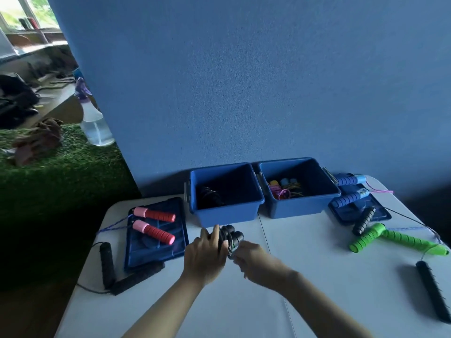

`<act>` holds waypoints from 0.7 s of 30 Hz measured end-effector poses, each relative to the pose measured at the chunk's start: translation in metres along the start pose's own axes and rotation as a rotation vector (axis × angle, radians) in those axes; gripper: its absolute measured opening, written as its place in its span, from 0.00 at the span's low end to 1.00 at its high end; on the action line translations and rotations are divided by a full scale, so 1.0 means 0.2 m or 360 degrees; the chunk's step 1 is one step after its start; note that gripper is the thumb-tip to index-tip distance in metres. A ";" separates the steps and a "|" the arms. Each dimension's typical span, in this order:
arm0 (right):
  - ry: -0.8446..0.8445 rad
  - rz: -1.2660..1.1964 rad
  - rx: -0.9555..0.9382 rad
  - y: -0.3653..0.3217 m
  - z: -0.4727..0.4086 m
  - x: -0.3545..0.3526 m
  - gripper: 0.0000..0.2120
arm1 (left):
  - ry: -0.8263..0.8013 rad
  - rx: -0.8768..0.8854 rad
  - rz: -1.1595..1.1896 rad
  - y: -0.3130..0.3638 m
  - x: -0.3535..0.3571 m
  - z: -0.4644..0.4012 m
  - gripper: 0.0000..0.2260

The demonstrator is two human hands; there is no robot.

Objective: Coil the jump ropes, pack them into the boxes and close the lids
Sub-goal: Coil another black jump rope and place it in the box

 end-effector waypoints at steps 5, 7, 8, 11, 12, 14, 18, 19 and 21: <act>0.0218 -0.0390 0.0077 0.05 0.01 -0.12 0.03 | -0.0087 0.0007 0.0123 0.06 0.00 0.04 0.18; 0.0246 -0.0622 0.0184 0.10 0.01 -0.11 0.01 | -0.0117 0.0075 0.0125 0.10 0.00 0.05 0.17; 0.0245 -0.0750 0.0215 0.12 0.01 -0.11 0.02 | -0.0129 0.0092 0.0129 0.10 0.00 0.06 0.17; 0.0257 -0.1202 0.0281 0.18 0.02 -0.10 0.03 | -0.0146 0.0106 0.0143 0.07 0.01 0.07 0.18; 0.0266 -0.1341 0.0299 0.20 0.03 -0.09 0.03 | -0.0148 0.0120 0.0149 0.07 0.01 0.07 0.18; 0.0277 -0.1478 0.0316 0.22 0.04 -0.08 0.05 | -0.0132 0.0178 0.0150 0.08 0.00 0.08 0.20; 0.0307 -0.1102 0.0305 0.26 0.01 -0.12 0.07 | -0.0117 0.0352 0.0181 0.15 0.00 0.12 0.26; 0.0311 -0.0938 0.0269 0.25 -0.01 -0.14 0.08 | -0.0115 0.0384 0.0203 0.17 0.00 0.13 0.26; 0.0312 -0.0633 0.0205 0.23 -0.03 -0.15 0.09 | -0.0096 0.0400 0.0216 0.19 -0.01 0.13 0.26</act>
Point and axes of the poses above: each hand's wrist, its own z-axis away from the middle knuckle, its own x-axis out of the palm, y = z × x, the point moved 9 cm from there along -z, towards the middle knuckle, and after that the axes turned 5 degrees about -x, right-handed, at the moved point
